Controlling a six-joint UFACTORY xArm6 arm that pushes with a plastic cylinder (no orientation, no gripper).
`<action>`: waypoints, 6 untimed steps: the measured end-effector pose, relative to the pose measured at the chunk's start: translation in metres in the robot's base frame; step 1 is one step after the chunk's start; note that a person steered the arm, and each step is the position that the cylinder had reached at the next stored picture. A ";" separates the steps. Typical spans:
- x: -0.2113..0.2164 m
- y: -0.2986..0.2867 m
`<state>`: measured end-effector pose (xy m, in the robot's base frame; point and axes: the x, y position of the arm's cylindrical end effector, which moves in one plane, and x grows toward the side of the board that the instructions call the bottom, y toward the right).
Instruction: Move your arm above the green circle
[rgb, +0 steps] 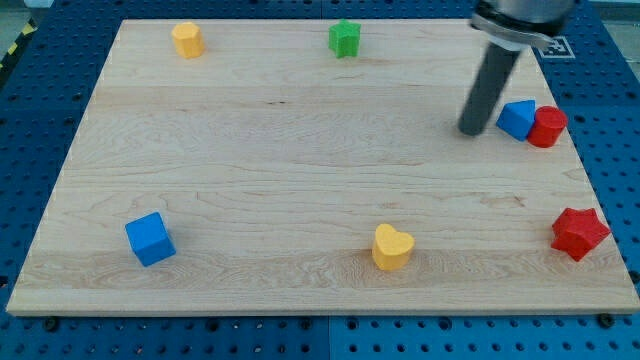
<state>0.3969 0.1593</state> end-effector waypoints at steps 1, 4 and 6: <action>-0.060 -0.029; -0.183 0.082; -0.152 0.168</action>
